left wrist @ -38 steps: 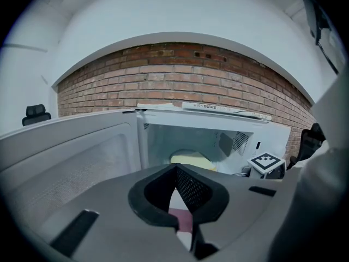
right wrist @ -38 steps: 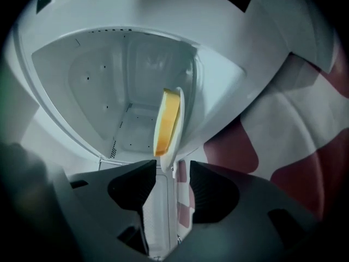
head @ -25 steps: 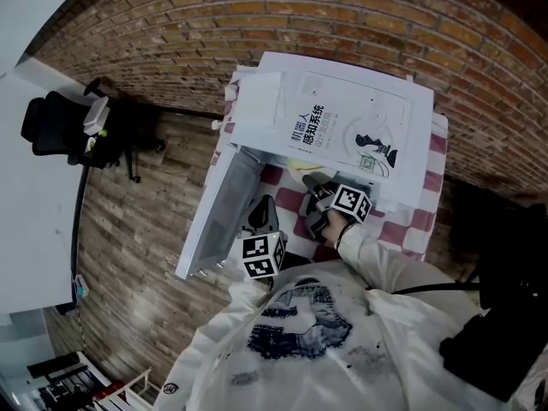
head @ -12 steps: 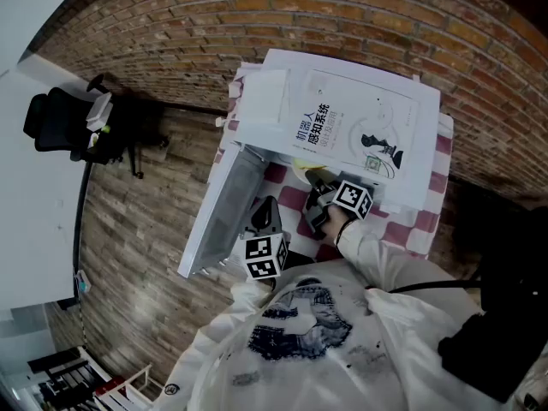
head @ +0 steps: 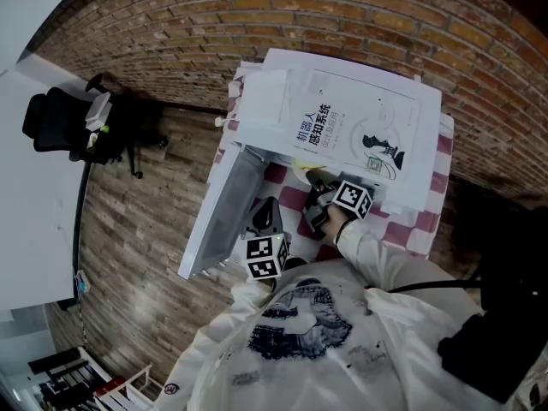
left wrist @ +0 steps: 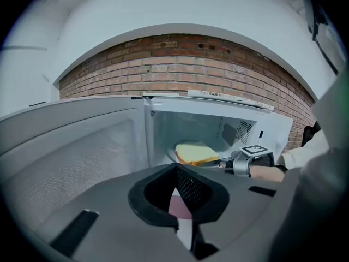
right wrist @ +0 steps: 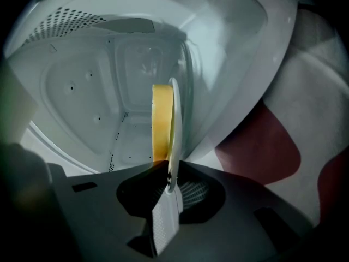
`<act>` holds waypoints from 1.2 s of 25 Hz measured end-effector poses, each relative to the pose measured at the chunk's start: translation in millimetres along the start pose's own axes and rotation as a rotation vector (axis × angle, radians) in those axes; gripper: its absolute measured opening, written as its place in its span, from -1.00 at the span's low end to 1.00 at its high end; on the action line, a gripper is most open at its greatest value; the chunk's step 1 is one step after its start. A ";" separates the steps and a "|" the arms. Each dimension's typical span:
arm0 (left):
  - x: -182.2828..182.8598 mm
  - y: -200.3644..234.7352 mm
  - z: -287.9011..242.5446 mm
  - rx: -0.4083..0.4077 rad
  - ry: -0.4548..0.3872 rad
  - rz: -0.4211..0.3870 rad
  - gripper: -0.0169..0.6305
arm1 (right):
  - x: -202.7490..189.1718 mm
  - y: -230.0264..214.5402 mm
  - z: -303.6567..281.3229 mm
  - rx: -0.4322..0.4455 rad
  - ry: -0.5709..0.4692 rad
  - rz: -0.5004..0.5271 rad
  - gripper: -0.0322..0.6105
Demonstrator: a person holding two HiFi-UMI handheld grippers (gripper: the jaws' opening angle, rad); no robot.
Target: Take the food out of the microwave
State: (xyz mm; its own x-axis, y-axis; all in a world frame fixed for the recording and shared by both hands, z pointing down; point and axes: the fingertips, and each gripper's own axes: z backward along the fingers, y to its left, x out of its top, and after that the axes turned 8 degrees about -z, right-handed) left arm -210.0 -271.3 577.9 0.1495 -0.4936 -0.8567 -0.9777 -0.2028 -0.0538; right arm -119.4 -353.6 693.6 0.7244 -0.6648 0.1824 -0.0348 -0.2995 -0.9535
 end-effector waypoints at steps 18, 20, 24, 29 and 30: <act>-10.5 6.4 11.5 -0.019 0.001 0.006 -0.92 | -5.4 1.4 1.7 0.027 -0.025 0.033 -0.81; -10.6 6.5 14.4 -0.021 -0.001 0.003 -0.92 | -7.7 0.6 3.8 0.028 -0.027 0.033 -0.81; -13.2 8.0 20.8 -0.022 -0.004 0.003 -0.92 | -12.3 -1.1 9.6 0.029 -0.034 0.027 -0.81; -16.5 8.0 31.0 -0.028 -0.013 0.000 -0.92 | -18.2 -0.2 21.8 0.049 -0.051 0.009 -0.81; -17.5 7.6 33.8 -0.029 -0.014 -0.001 -0.92 | -20.0 0.4 25.0 0.054 -0.054 0.005 -0.81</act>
State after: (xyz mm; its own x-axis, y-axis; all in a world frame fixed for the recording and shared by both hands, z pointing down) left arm -225.0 -235.6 575.1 0.1482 -0.4814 -0.8638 -0.9729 -0.2278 -0.0400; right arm -116.7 -323.3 683.6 0.7604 -0.6280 0.1656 -0.0028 -0.2581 -0.9661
